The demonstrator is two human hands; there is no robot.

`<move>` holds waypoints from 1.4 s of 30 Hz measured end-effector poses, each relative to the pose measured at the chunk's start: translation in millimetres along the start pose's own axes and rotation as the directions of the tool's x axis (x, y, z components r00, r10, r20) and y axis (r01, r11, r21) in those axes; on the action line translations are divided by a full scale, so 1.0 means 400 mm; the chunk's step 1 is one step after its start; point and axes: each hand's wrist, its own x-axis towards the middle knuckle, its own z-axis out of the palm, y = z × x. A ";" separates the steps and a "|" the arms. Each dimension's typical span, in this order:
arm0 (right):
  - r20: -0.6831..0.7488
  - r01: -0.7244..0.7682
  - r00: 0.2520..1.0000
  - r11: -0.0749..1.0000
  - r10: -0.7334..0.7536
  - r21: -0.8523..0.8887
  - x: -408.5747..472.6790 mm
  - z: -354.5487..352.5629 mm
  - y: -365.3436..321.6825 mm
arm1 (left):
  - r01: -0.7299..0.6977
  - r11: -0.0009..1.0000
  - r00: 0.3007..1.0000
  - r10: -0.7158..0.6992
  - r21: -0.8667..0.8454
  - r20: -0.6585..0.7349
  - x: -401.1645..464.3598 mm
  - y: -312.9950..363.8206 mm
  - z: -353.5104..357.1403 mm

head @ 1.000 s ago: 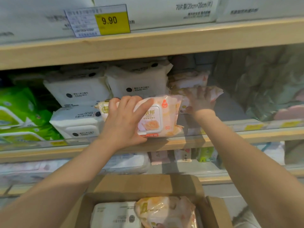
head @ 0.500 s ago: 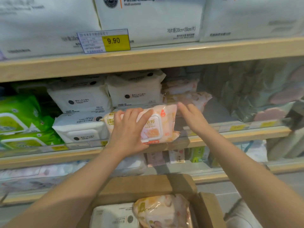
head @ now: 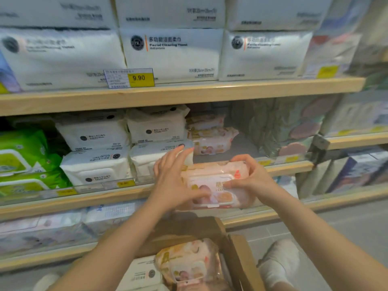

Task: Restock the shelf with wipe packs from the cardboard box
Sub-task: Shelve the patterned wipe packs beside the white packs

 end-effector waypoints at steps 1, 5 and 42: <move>0.000 -0.003 1.000 1.000 0.003 -0.001 -0.014 -0.014 -0.006 | 0.132 0.978 0.991 -0.128 -0.158 0.038 0.005 -0.008 -0.007; 0.020 -0.017 1.000 1.000 0.016 0.023 -0.054 -0.042 -0.012 | 0.487 0.736 0.861 -0.314 -0.471 0.400 -0.003 -0.035 0.006; 0.329 0.304 0.942 0.266 0.056 -0.915 0.400 -0.032 -0.011 | 0.022 0.780 0.996 -0.069 0.626 0.051 0.194 -0.209 0.097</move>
